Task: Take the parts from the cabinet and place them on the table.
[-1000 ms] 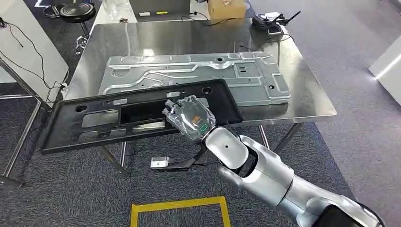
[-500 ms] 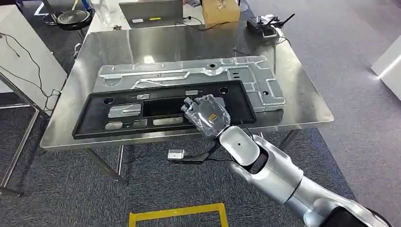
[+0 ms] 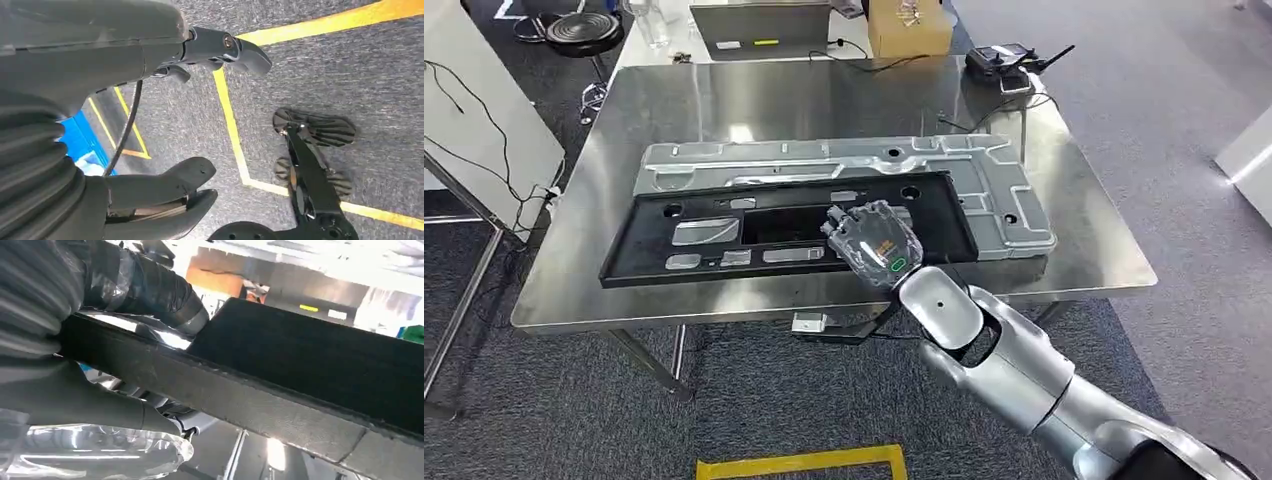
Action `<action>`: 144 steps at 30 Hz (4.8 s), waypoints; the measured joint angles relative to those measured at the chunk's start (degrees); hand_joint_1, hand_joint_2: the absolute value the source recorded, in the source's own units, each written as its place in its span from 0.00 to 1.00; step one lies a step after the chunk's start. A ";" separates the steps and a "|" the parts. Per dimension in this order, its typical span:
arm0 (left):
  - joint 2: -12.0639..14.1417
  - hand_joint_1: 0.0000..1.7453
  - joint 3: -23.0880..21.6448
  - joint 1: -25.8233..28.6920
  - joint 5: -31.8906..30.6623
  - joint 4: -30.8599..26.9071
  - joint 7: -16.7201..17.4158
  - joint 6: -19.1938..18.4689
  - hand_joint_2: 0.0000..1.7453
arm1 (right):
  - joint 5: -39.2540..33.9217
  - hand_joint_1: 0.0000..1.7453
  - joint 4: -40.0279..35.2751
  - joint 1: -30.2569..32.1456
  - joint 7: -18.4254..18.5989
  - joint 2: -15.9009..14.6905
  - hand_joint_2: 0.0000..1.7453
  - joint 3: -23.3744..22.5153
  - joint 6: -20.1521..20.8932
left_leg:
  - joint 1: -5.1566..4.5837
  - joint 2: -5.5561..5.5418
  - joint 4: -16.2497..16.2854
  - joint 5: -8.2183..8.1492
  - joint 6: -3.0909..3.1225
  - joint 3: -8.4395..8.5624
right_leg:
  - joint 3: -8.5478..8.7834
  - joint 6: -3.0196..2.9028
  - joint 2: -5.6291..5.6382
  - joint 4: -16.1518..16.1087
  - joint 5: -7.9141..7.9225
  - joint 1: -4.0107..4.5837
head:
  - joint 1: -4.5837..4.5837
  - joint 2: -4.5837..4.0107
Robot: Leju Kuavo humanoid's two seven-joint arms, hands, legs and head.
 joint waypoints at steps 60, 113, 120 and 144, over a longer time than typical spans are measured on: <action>2.12 0.00 -1.44 0.78 2.86 1.55 -0.31 -0.28 1.00 | -0.98 1.00 4.22 2.33 0.22 8.46 1.00 4.63 2.64 | 0.30 0.10 -0.14 0.83 -0.09 -1.27 | -1.21 0.22 0.28 5.18 -4.44 -0.18 | 0.00 0.00; 2.67 0.00 -1.75 0.65 5.14 1.55 -0.04 -1.81 0.00 | -2.05 0.00 10.99 5.97 -0.83 9.79 0.00 5.64 -2.34 | -0.01 0.21 -1.74 -1.60 -1.77 2.58 | 4.04 -2.02 0.41 -6.99 1.20 0.42 | 0.07 0.00; 2.86 0.00 -2.05 0.39 5.18 1.53 0.26 -2.18 0.00 | -2.23 0.00 9.31 5.76 -1.03 9.62 0.00 4.83 -4.04 | 0.87 1.06 -6.19 1.64 0.33 4.59 | 1.95 -0.63 0.56 -2.25 -2.32 -0.01 | 0.18 0.00; 4.07 0.00 -3.24 -0.09 5.59 1.51 0.92 -2.40 0.00 | -1.07 0.00 7.04 8.00 -1.55 9.36 0.00 3.85 -8.85 | -1.48 1.10 0.96 -6.80 1.76 4.90 | -1.90 -2.58 0.54 -3.85 4.71 0.92 | 0.18 0.00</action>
